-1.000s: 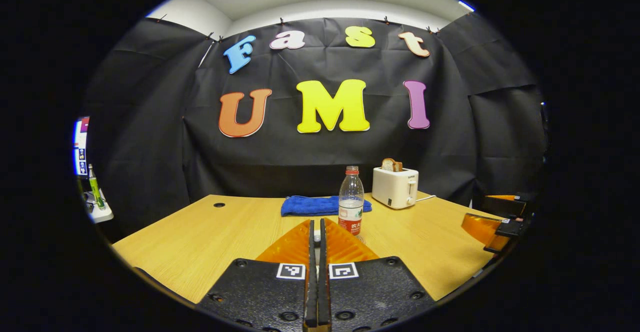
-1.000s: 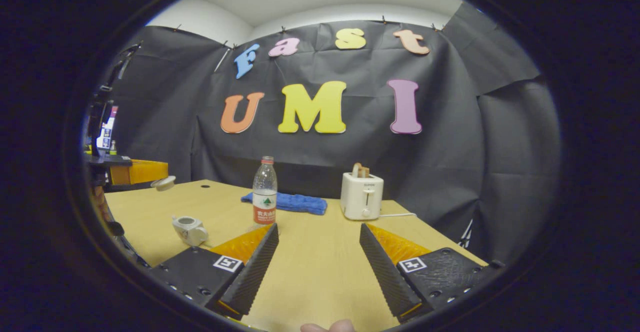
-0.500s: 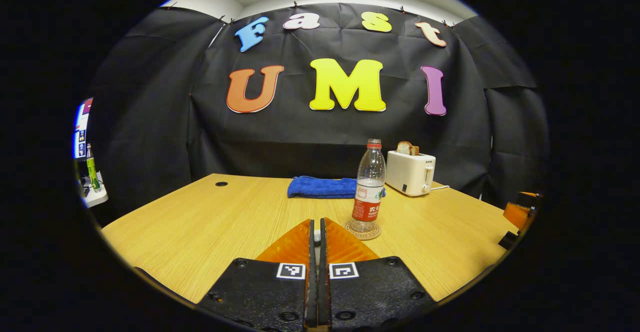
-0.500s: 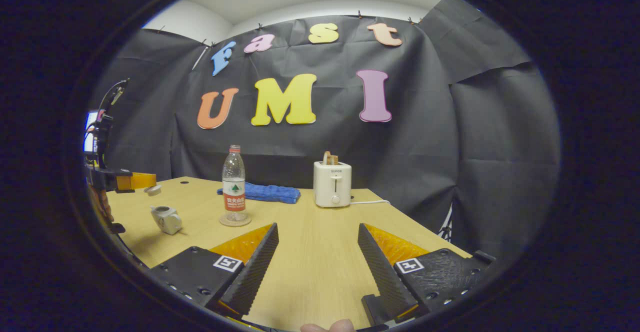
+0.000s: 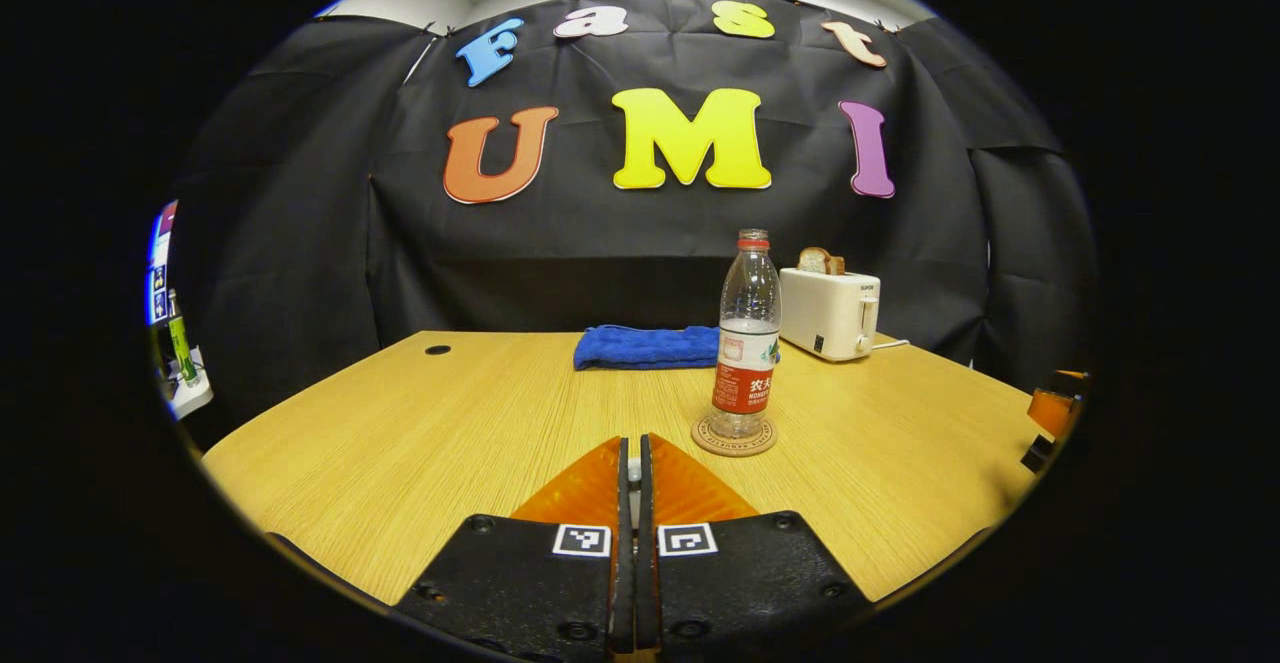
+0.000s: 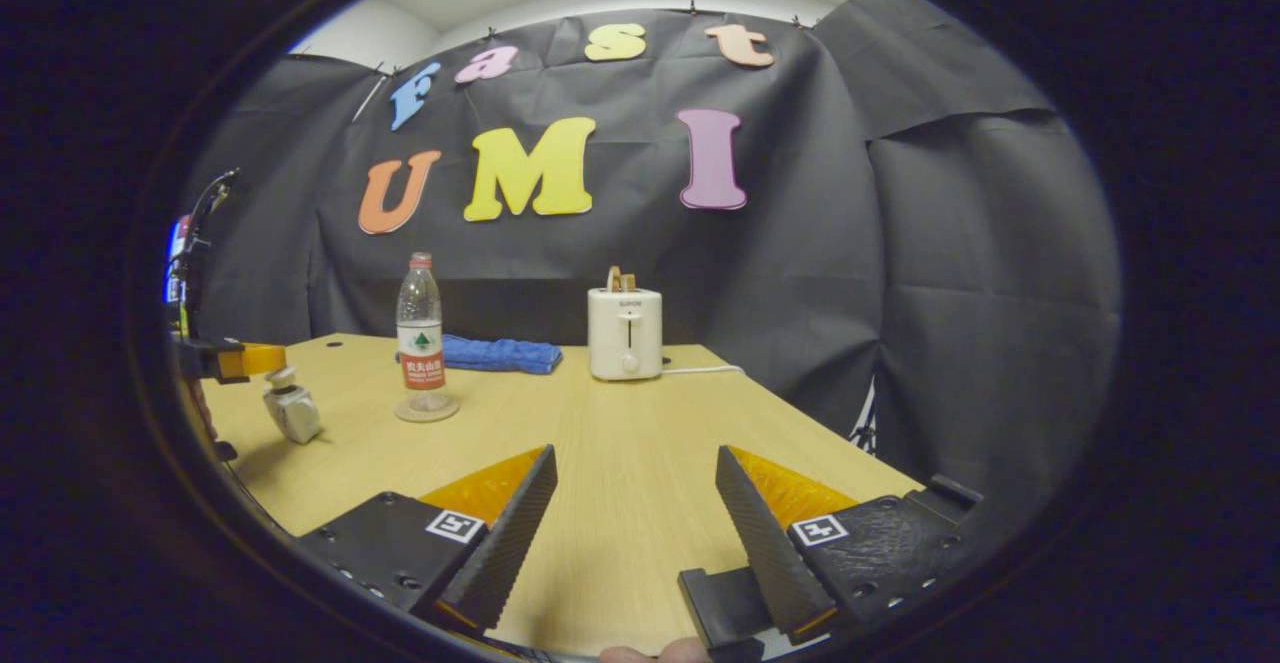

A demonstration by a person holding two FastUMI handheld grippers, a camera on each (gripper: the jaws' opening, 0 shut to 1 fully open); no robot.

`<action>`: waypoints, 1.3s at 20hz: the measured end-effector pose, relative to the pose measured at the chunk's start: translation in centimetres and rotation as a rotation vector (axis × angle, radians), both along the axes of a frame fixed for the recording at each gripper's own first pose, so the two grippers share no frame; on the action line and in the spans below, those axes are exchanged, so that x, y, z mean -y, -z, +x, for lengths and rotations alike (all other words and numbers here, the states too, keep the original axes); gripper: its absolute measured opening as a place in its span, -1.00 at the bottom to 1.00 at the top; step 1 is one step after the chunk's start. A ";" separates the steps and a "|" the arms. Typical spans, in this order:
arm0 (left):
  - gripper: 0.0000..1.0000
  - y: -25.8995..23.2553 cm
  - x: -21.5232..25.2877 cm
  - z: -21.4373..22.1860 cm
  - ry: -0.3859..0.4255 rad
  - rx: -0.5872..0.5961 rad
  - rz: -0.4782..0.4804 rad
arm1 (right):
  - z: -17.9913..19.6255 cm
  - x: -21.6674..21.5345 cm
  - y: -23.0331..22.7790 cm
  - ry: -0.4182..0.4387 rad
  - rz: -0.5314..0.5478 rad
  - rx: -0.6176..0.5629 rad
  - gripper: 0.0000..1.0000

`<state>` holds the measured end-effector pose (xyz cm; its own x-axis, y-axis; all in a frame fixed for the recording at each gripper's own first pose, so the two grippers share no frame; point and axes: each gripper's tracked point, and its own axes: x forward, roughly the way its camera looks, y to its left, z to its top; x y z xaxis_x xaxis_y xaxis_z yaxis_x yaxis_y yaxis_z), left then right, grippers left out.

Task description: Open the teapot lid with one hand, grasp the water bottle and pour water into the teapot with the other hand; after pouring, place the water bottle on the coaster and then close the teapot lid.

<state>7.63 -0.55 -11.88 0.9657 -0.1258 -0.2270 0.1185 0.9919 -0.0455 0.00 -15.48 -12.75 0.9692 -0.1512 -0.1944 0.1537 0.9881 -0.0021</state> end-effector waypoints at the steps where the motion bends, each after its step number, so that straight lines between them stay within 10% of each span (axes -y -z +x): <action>1: -0.94 -0.1 0.1 0.0 0.002 0.001 0.000 | 0.0 0.0 0.0 -0.001 -0.002 0.002 0.91; 15: -0.86 1.2 -0.6 -0.2 -0.054 -0.042 -0.002 | -0.9 0.2 -0.4 -0.001 0.017 0.011 0.96; 17: -0.50 0.9 -1.4 -0.3 -0.095 -0.038 0.027 | -1.0 0.0 -0.7 -0.004 0.017 0.018 0.96; 20: 0.97 -1.2 -2.0 -1.0 -0.132 0.005 0.034 | -1.2 -0.4 -1.2 -0.013 0.018 0.033 0.96; 26: 0.96 -8.4 -1.3 -3.9 -0.152 0.119 -0.013 | -1.1 -2.6 -5.1 -0.063 0.054 0.115 0.91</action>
